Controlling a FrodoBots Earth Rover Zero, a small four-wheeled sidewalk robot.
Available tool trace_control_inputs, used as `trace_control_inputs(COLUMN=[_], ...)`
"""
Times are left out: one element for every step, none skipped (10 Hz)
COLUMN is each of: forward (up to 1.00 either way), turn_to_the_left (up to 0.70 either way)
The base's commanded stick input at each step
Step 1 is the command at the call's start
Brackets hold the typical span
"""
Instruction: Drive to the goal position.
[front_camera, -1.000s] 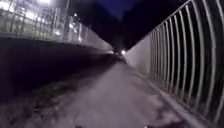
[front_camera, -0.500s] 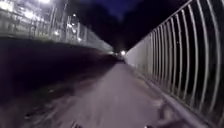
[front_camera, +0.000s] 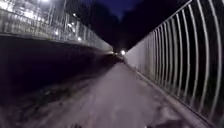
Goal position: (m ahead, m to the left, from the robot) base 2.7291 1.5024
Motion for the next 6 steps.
trace_control_inputs(forward=[0.3,0.3,0.3,0.3,0.3,0.3], turn_to_the_left=[0.01,0.01,0.01,0.01,0.01,0.01])
